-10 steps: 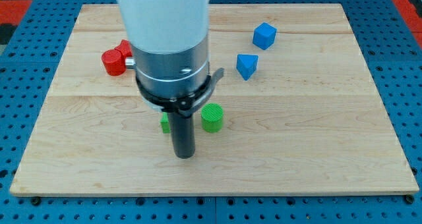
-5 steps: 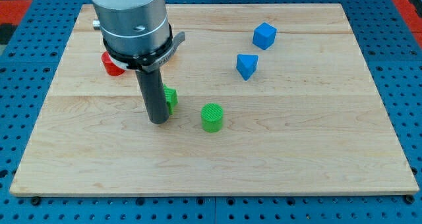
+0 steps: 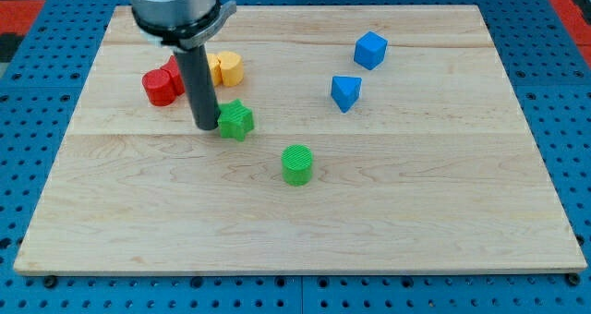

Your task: Push green star towards center

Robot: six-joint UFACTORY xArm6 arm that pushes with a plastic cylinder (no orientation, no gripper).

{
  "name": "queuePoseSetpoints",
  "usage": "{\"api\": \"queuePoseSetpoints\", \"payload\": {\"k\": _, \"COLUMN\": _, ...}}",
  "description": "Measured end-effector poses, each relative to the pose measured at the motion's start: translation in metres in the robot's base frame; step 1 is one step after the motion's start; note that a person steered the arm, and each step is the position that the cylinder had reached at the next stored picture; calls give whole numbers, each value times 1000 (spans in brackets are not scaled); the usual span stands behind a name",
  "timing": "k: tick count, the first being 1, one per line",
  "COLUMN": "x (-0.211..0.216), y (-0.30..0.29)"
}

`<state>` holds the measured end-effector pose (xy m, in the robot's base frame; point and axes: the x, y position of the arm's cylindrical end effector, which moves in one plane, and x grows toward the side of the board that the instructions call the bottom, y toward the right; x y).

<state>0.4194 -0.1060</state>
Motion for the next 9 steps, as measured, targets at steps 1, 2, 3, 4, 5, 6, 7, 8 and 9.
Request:
{"api": "queuePoseSetpoints", "payload": {"k": 1, "x": -8, "y": 13}}
{"api": "queuePoseSetpoints", "payload": {"k": 2, "x": 20, "y": 11}}
{"api": "queuePoseSetpoints", "payload": {"k": 3, "x": 38, "y": 18}}
{"api": "queuePoseSetpoints", "payload": {"k": 4, "x": 28, "y": 37}}
{"api": "queuePoseSetpoints", "payload": {"k": 5, "x": 4, "y": 39}}
{"api": "queuePoseSetpoints", "payload": {"k": 6, "x": -15, "y": 43}}
{"api": "queuePoseSetpoints", "payload": {"k": 7, "x": -15, "y": 72}}
{"api": "queuePoseSetpoints", "payload": {"k": 8, "x": -15, "y": 106}}
{"api": "queuePoseSetpoints", "payload": {"k": 9, "x": -17, "y": 130}}
